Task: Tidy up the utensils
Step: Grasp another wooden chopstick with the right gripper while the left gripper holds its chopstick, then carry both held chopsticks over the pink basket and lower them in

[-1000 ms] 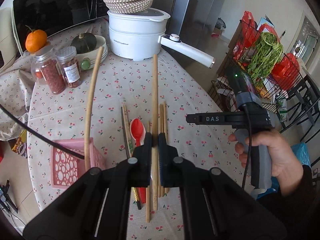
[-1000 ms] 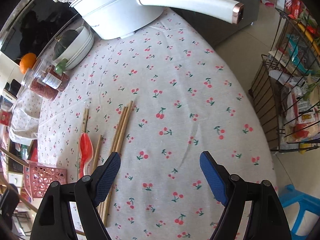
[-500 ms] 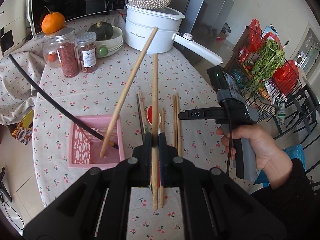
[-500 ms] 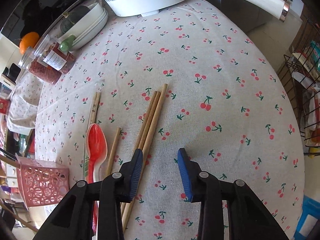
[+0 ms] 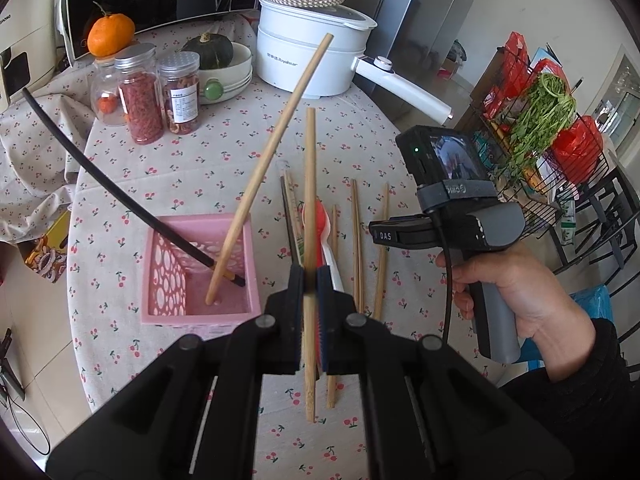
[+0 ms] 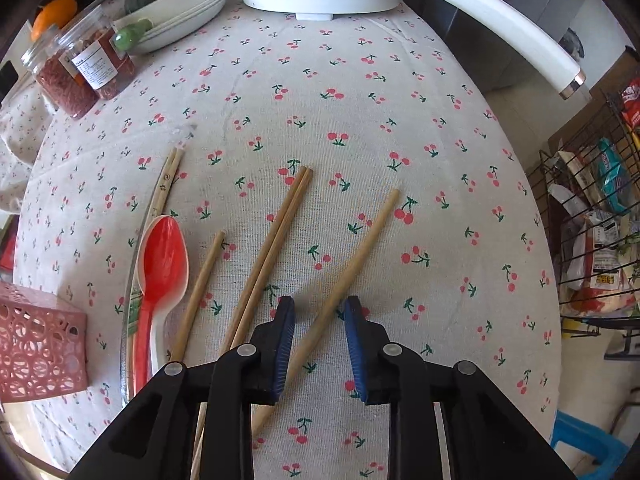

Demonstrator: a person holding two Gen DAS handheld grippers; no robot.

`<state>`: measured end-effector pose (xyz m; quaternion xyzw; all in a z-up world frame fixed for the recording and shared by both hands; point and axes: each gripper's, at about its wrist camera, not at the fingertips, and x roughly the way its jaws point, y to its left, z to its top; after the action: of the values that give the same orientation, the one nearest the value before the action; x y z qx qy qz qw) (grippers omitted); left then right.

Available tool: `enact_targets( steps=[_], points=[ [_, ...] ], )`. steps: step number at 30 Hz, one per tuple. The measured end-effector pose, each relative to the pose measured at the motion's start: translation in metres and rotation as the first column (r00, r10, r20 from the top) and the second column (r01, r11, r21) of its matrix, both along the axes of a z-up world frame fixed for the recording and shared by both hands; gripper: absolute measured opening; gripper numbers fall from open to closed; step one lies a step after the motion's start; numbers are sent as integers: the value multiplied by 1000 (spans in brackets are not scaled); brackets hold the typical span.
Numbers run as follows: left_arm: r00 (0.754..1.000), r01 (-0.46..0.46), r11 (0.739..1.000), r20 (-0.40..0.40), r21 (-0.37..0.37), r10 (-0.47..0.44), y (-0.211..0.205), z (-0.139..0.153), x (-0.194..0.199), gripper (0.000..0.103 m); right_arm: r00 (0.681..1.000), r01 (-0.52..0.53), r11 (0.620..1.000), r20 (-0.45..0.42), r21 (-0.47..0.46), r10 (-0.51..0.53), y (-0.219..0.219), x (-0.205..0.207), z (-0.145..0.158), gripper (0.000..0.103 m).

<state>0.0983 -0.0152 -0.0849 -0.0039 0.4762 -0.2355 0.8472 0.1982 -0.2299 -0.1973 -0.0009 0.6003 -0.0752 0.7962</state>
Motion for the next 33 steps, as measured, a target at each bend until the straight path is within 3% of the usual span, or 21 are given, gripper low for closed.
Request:
enact_targets(
  steps=[5, 10, 15, 21, 27, 33],
  points=[
    [1000, -6, 1000, -4, 9, 6, -1, -3, 1, 7, 999, -35, 998, 14, 43, 34, -1, -3, 0, 7],
    [1000, -13, 1000, 13, 8, 13, 0, 1, -1, 7, 999, -16, 981, 46, 193, 7, -25, -11, 9, 7],
    [998, -19, 1000, 60, 8, 19, 3, 11, -5, 7, 982, -24, 965, 186, 261, -26, -49, -28, 50, 7],
    [993, -32, 999, 113, -21, 34, 7, 27, -9, 7, 930, -81, 944, 364, 320, -44, -51, -65, 106, 7],
    [978, -35, 997, 201, -66, 47, 10, 53, -21, 7, 851, -164, 944, 525, 285, -11, -43, -97, 151, 7],
    [920, -65, 989, 375, -133, 111, 26, 92, -36, 7, 776, -211, 939, 631, 273, -10, -34, -105, 181, 7]
  ],
)
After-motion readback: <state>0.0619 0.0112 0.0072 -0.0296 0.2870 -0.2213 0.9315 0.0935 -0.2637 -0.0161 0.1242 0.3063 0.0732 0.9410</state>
